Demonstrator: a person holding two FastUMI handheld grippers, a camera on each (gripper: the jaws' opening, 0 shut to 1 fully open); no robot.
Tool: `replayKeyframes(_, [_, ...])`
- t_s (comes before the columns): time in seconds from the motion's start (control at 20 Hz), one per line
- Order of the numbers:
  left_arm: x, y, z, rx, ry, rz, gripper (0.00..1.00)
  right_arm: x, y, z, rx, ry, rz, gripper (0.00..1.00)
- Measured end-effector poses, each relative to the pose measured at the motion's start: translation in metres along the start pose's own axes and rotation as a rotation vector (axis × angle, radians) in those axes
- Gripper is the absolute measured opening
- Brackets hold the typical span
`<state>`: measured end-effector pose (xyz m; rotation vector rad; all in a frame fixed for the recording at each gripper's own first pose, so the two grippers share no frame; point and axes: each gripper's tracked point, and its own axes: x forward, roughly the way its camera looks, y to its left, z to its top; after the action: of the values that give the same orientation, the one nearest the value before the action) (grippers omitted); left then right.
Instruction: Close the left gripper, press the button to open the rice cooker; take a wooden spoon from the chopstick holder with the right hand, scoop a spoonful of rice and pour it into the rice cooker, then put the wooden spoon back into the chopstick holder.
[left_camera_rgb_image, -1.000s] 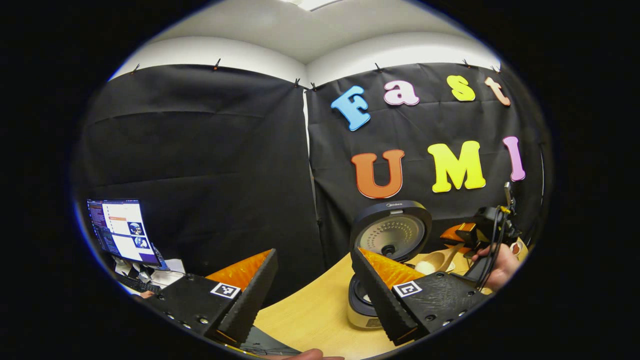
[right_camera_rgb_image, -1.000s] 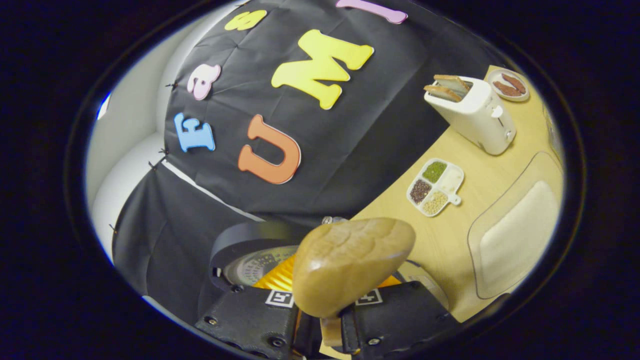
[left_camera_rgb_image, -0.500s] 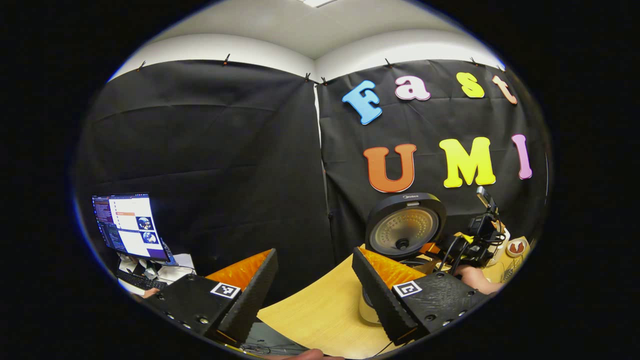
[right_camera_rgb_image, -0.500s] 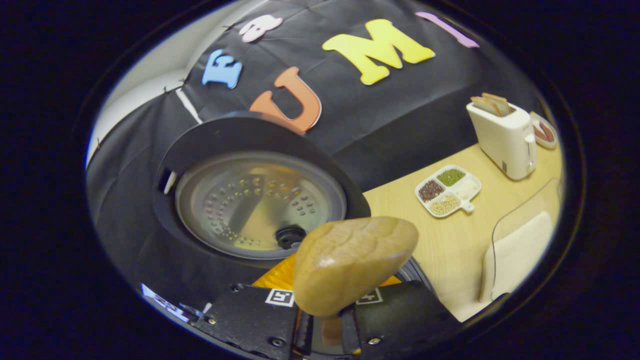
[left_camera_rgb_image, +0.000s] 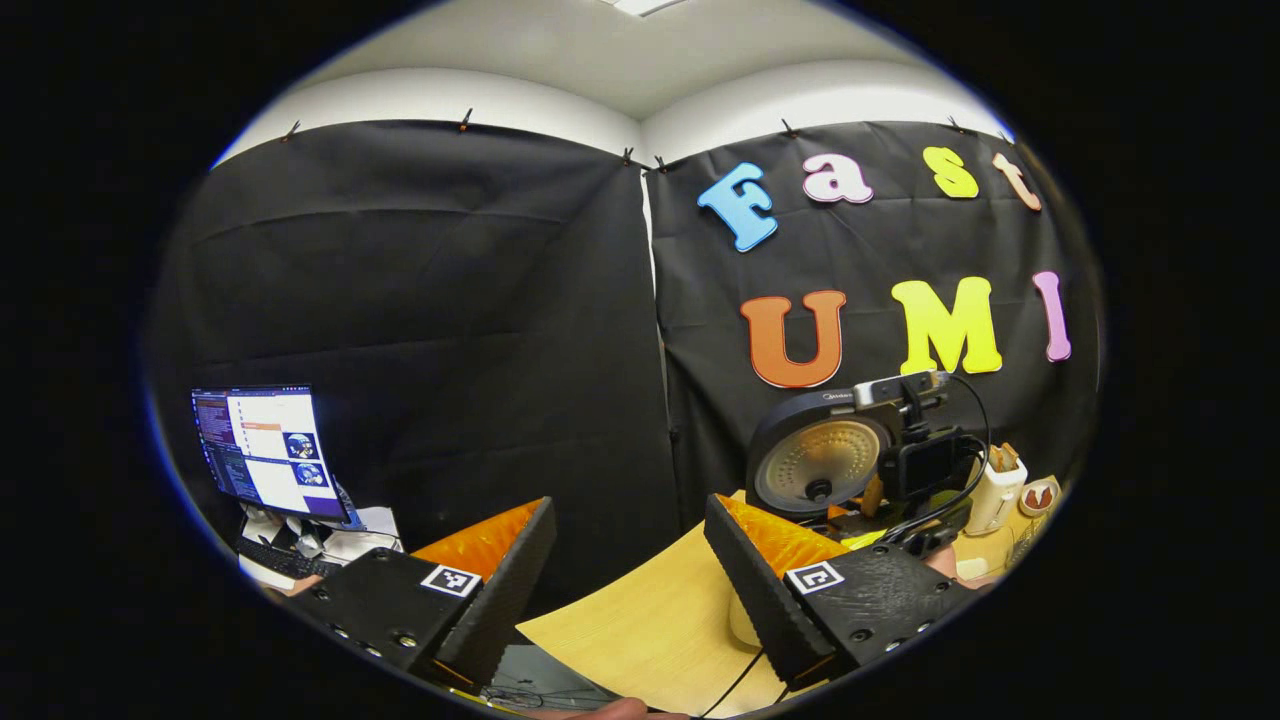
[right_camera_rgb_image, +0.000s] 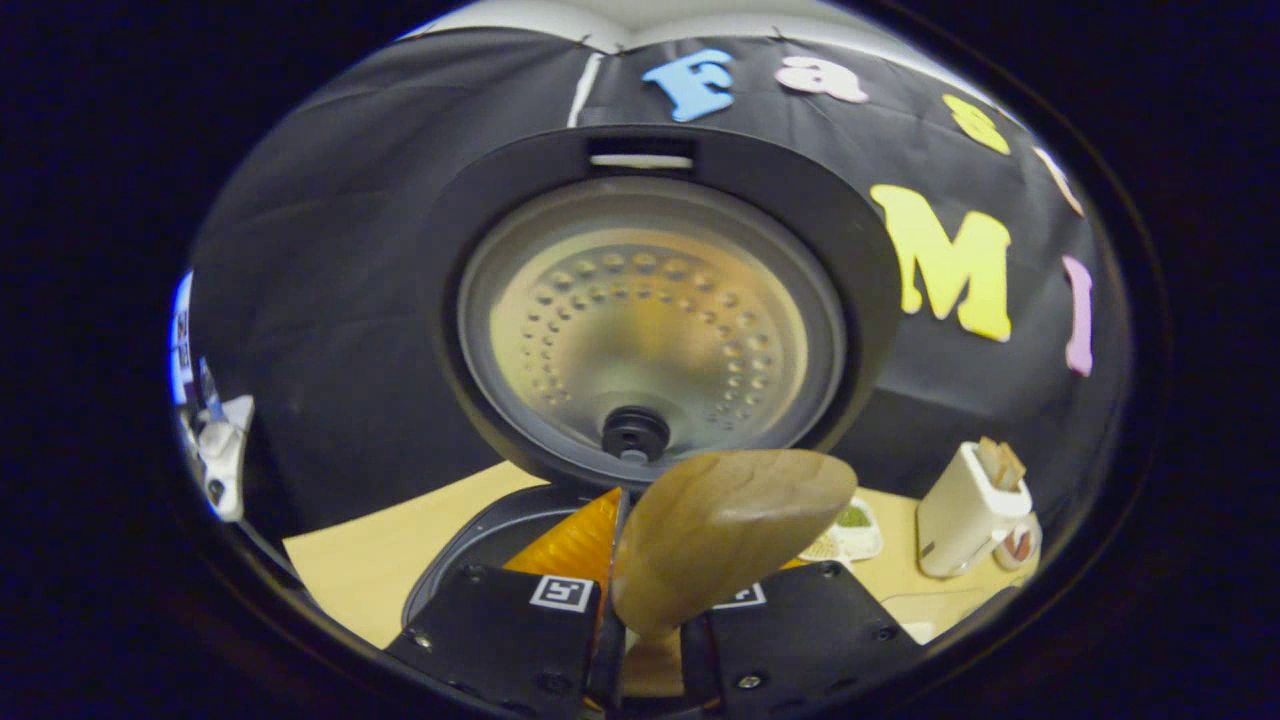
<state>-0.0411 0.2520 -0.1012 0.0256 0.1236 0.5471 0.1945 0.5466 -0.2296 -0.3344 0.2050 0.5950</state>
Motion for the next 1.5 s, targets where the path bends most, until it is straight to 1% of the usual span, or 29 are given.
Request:
replayKeyframes(0.15, [-0.001, 0.0, 0.001, -0.003, -0.004, 0.002, 0.95, -0.003, 0.016, 0.006, -0.236, -0.031, -0.001, 0.23])
replayKeyframes(0.25, [-0.002, 0.001, 0.001, -0.002, -0.002, 0.005, 0.95, -0.008, 0.024, 0.009, -0.308, -0.046, 0.017, 0.24])
replayKeyframes(0.35, [-0.003, 0.002, 0.001, 0.001, 0.0, 0.008, 0.95, -0.009, 0.03, 0.005, -0.283, -0.039, 0.035, 0.24])
replayKeyframes(0.5, [-0.004, 0.002, 0.001, 0.001, 0.003, 0.009, 0.95, -0.011, 0.028, 0.006, -0.262, -0.045, 0.04, 0.24])
replayKeyframes(0.6, [-0.004, 0.002, 0.001, 0.001, 0.004, 0.01, 0.95, -0.016, 0.031, 0.014, -0.185, -0.077, 0.073, 0.24])
replayKeyframes(0.7, [-0.006, 0.002, 0.003, 0.0, 0.003, 0.007, 0.95, -0.022, 0.029, 0.023, -0.067, -0.088, 0.108, 0.24])
replayKeyframes(0.8, [-0.007, 0.002, 0.004, 0.002, -0.002, 0.005, 0.95, -0.029, 0.022, 0.035, 0.071, -0.099, 0.138, 0.24])
replayKeyframes(0.85, [-0.007, 0.002, 0.005, 0.003, -0.004, 0.007, 0.95, -0.032, 0.017, 0.041, 0.16, -0.1, 0.154, 0.24])
replayKeyframes(1.0, [-0.011, -0.001, 0.01, 0.009, -0.012, -0.002, 0.95, -0.041, -0.009, 0.054, 0.418, -0.1, 0.174, 0.24])
replayKeyframes(1.1, [-0.015, -0.004, 0.013, 0.015, -0.016, -0.009, 0.95, -0.049, -0.028, 0.06, 0.552, -0.105, 0.186, 0.24])
replayKeyframes(1.15, [-0.017, -0.006, 0.014, 0.018, -0.018, -0.013, 0.95, -0.052, -0.038, 0.061, 0.611, -0.11, 0.179, 0.23])
replayKeyframes(1.2, [-0.018, -0.007, 0.015, 0.021, -0.02, -0.017, 0.95, -0.055, -0.046, 0.064, 0.675, -0.117, 0.191, 0.23])
replayKeyframes(1.25, [-0.019, -0.01, 0.015, 0.022, -0.019, -0.024, 0.95, -0.057, -0.056, 0.066, 0.725, -0.123, 0.188, 0.23])
replayKeyframes(1.4, [-0.019, -0.019, 0.021, 0.027, -0.026, -0.045, 0.95, -0.064, -0.088, 0.073, 0.815, -0.153, 0.172, 0.23])
replayKeyframes(1.5, [-0.019, -0.024, 0.024, 0.032, -0.031, -0.058, 0.95, -0.075, -0.107, 0.077, 0.832, -0.174, 0.142, 0.22])
